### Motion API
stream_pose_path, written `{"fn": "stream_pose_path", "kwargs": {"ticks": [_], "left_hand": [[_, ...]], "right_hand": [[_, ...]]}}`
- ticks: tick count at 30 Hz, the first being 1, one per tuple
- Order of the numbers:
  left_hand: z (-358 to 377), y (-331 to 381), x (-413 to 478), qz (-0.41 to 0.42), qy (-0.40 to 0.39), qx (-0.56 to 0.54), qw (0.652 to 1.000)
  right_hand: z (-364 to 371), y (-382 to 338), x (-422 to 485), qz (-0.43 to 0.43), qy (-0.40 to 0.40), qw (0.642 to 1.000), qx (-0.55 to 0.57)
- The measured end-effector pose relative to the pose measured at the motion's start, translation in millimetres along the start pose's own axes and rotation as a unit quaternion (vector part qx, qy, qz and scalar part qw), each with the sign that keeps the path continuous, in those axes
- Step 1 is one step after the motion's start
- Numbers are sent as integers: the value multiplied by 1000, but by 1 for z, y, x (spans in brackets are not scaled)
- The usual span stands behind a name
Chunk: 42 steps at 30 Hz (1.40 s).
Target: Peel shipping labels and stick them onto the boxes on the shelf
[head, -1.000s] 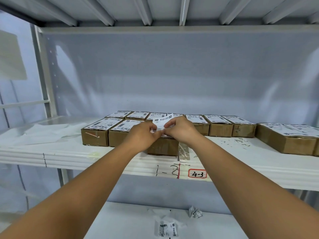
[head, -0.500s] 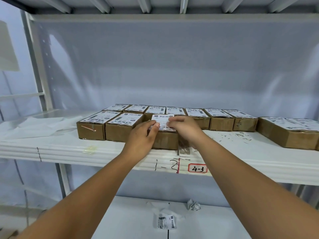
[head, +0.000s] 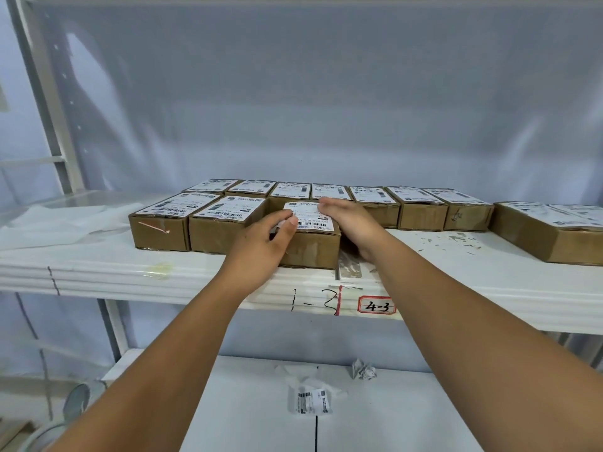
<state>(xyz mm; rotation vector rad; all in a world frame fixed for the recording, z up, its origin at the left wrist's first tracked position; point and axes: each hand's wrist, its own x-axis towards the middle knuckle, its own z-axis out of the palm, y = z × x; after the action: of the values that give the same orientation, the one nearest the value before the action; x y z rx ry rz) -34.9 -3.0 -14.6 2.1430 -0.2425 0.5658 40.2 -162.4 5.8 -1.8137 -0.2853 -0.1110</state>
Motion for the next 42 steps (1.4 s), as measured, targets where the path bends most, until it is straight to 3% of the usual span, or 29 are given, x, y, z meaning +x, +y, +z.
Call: {"fn": "stream_pose_path", "kwargs": {"ticks": [2,6,9,14,17,20,25,28,29,31,33,38,42], "left_hand": [[2,-2,0,5,10,-1,1000],[10,-6,-3,88,102,88,987],[7,7,0,127,108,135,977],[-8,41,24,54,-30,365,929],[-14,51,43,0,-146,385,911],[-11,50,59,-19,-181,376,909],[5,36,73,-20,-109,410,905],[-1,36,71,82,60,531,842],[-4,33,71,113,98,526,837],[-9,25,71,138,110,441,880],[-11,21,64,131,73,351,924],[-4,0,34,195,72,371,905],[-4,-17,25,192,62,371,907]], "right_hand": [[-1,3,0,-6,-4,1000,-10],[-2,6,-3,-23,-4,1000,1],[-1,7,-7,-44,-27,999,4],[-1,8,-7,-54,-35,998,2],[-2,9,-7,-55,-35,998,3],[-2,9,-7,-59,-38,998,-8],[-1,11,-6,-82,-28,996,-22],[0,11,-8,-98,-38,994,-34],[0,12,-8,-104,-38,993,-43],[1,12,-9,-110,-42,990,-73],[2,13,-9,-109,-56,988,-97],[0,14,-11,-107,-69,989,-80],[2,10,-14,-103,-78,989,-67]]}}
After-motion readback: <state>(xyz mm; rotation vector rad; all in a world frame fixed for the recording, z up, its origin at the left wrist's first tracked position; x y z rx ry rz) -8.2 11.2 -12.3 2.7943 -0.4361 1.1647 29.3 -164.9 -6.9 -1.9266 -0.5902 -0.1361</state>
